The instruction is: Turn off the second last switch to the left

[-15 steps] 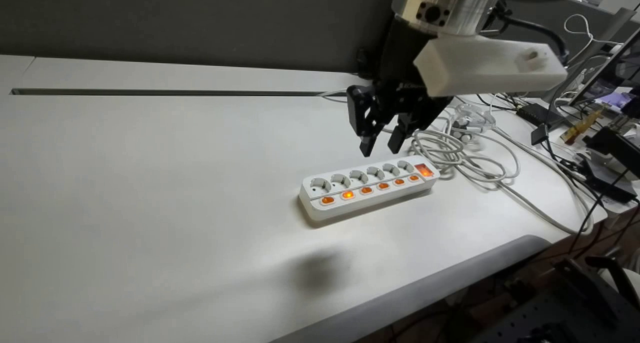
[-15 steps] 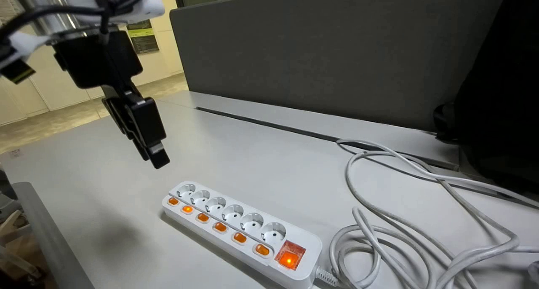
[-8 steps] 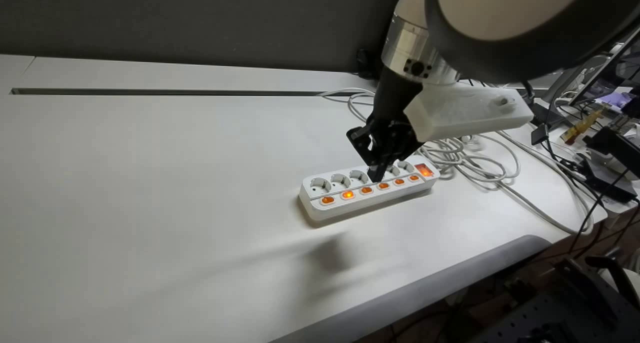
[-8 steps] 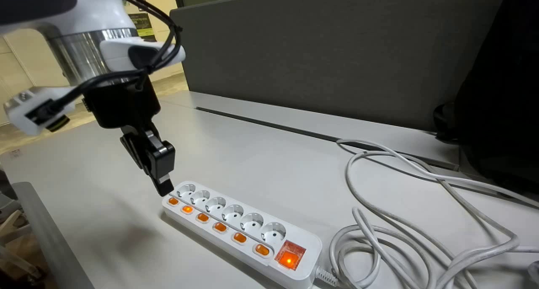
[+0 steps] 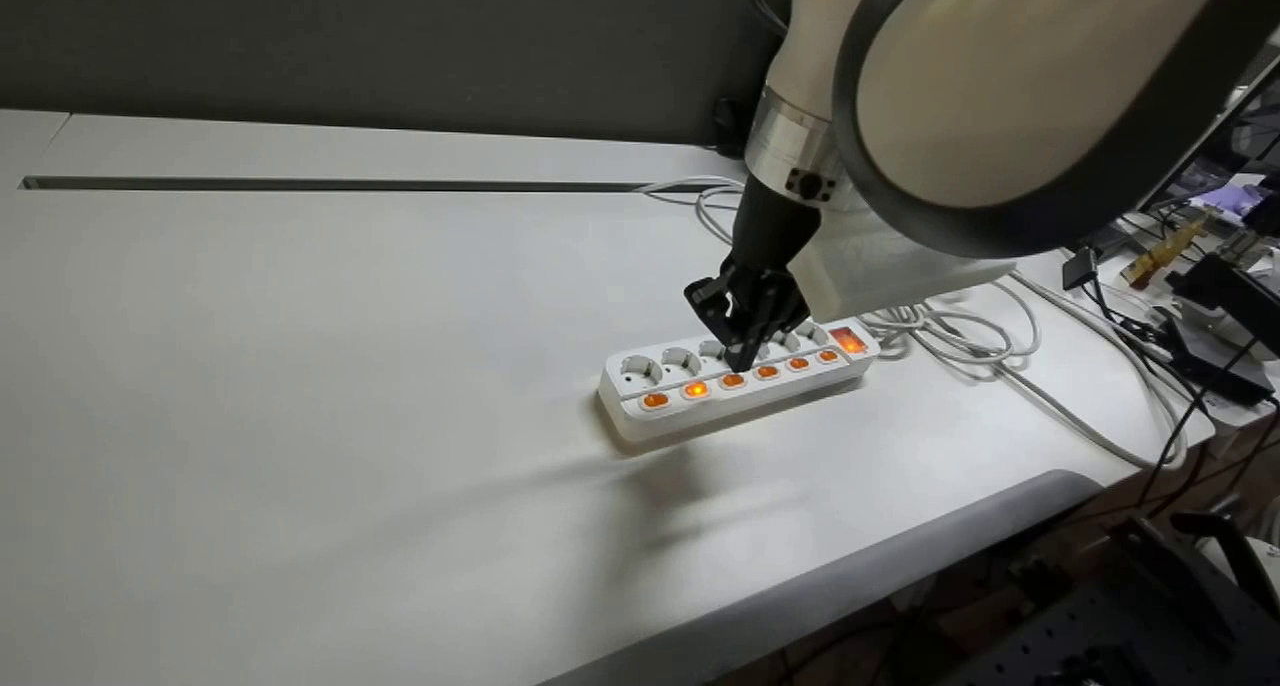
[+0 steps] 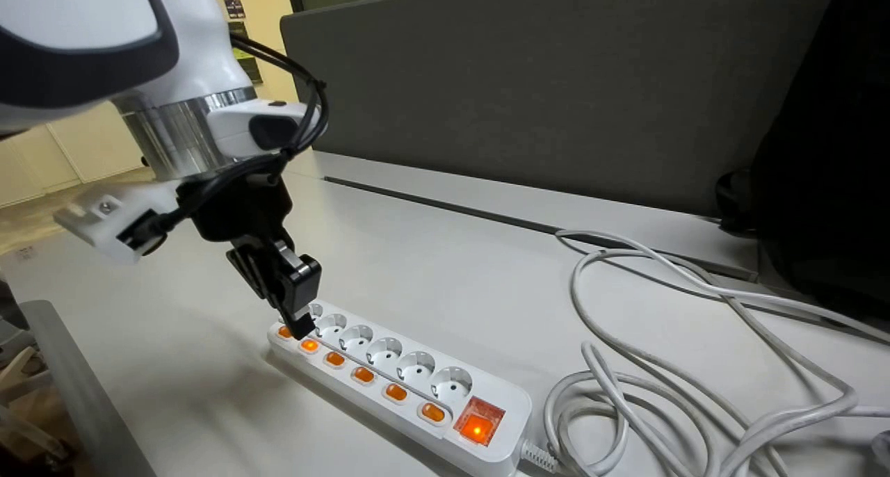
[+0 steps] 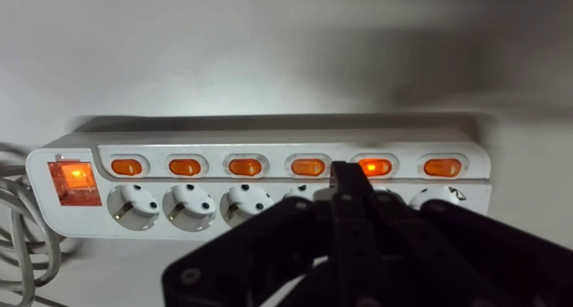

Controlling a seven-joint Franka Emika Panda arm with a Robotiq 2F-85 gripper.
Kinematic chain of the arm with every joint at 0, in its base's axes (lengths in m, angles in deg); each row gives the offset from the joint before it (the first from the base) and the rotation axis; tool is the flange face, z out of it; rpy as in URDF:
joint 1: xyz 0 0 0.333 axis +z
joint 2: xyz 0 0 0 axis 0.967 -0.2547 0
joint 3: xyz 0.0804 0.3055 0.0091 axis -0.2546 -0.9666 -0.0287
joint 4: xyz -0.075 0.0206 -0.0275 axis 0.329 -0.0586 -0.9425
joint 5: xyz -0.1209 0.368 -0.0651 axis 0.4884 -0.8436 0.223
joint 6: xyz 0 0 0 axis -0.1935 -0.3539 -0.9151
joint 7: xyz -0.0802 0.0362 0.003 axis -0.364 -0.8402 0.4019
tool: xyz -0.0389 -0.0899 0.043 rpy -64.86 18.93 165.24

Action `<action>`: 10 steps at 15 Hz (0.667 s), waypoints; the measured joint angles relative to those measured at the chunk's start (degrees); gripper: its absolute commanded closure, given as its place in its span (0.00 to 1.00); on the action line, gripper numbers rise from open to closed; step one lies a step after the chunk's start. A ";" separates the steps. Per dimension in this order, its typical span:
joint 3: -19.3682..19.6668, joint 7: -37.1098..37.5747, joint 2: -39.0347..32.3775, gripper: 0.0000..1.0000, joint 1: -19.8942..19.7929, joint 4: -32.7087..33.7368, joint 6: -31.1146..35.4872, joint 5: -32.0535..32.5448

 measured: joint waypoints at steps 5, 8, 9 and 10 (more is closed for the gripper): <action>2.24 0.15 -2.82 1.00 3.25 0.83 2.53 -0.86; 2.63 0.15 -4.26 1.00 4.80 1.26 3.53 -2.90; 2.69 0.13 -4.73 1.00 5.25 1.37 3.81 -3.86; 2.79 0.11 -5.16 1.00 5.64 1.49 3.99 -4.81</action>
